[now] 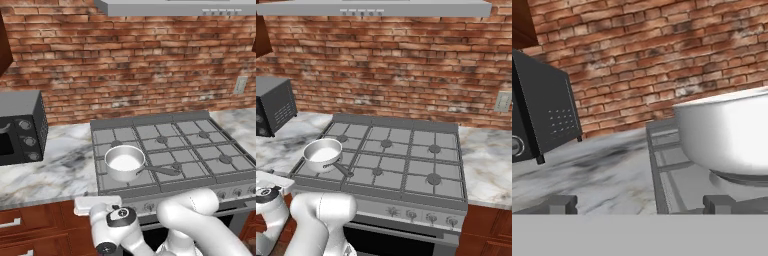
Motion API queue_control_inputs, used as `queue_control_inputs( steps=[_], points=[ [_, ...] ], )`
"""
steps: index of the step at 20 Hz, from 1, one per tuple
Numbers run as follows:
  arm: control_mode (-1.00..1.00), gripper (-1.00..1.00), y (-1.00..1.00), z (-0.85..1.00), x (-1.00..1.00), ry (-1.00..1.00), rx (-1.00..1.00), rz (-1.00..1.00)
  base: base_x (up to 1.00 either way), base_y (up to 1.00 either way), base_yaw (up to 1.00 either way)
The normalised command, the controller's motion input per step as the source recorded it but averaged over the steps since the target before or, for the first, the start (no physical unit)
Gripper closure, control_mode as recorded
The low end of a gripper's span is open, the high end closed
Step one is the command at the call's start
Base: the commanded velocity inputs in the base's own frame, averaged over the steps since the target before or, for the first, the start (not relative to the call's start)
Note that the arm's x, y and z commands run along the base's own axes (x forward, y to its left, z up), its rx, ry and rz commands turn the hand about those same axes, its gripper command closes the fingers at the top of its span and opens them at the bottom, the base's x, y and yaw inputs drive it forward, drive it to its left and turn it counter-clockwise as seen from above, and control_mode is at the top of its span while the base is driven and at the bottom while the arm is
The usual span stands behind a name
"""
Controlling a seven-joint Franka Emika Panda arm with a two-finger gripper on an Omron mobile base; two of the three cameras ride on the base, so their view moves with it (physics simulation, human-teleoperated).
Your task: Turn on the front left burner of the stove.
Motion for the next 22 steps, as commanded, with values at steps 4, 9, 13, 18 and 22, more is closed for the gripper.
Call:
queue_control_inputs(
  steps=[4, 9, 13, 18, 22],
  points=[
    [-1.0, -1.0, 0.19, -0.16, 0.0, 0.0, 0.0, -0.01, 0.0, 0.0, 0.0],
    [-1.0, -1.0, 0.0, -0.06, 0.0, 0.0, 0.0, 0.0, 0.0, 0.0, 0.0],
    [-1.0, -1.0, 0.0, -0.27, 0.0, 0.0, 0.0, 0.0, 0.0, 0.0, 0.0],
    [-1.0, -1.0, -0.04, -0.51, 0.01, 0.0, 0.0, 0.0, 0.0, 0.0, 0.0],
    [-1.0, -1.0, -0.09, -0.51, 0.01, 0.0, 0.01, 0.0, 0.0, 0.0, 0.0]
  ],
)
